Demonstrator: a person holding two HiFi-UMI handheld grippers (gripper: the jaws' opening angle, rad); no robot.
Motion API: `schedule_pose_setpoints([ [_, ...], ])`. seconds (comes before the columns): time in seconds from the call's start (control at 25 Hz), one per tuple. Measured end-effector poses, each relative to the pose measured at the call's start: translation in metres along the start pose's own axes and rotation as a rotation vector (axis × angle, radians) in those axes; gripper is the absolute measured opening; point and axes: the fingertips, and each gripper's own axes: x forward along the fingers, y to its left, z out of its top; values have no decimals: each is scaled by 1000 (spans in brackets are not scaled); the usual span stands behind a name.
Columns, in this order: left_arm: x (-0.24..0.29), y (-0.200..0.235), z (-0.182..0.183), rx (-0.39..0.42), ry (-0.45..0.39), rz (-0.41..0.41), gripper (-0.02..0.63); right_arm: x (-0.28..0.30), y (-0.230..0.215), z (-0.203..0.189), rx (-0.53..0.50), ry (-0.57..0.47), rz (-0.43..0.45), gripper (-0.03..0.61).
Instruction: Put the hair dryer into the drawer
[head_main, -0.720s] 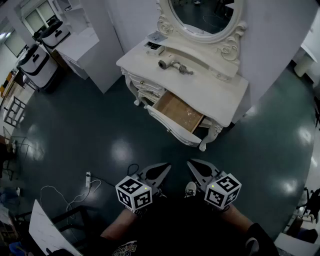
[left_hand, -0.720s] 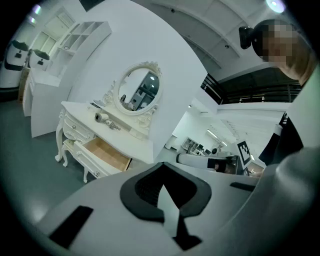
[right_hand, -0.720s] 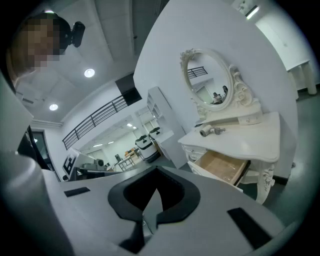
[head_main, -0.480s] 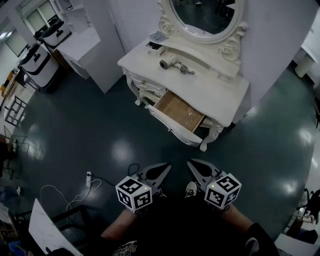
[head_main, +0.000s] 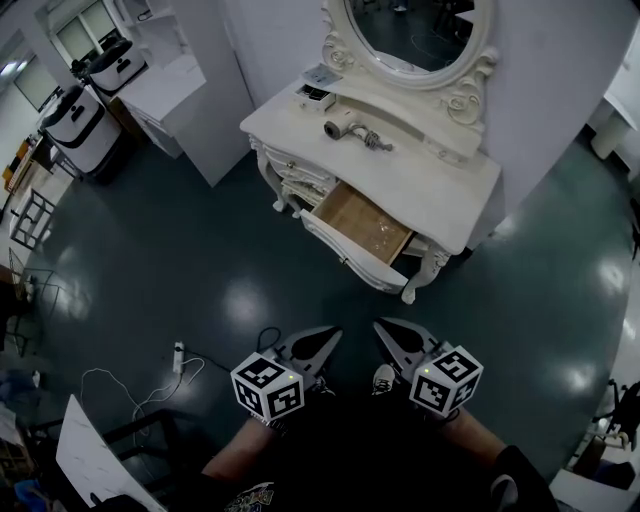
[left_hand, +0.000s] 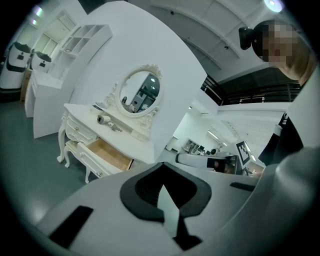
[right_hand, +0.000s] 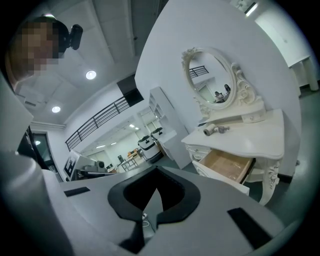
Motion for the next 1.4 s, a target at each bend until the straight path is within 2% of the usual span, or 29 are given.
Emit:
schedule_pose_setpoints([
  [0.84, -56, 50, 6, -7, 20, -35, 3, 54, 40, -18, 12, -2, -50, 29],
  [1.4, -87, 85, 13, -7, 7, -64, 3, 94, 68, -24, -38, 8, -83, 29],
])
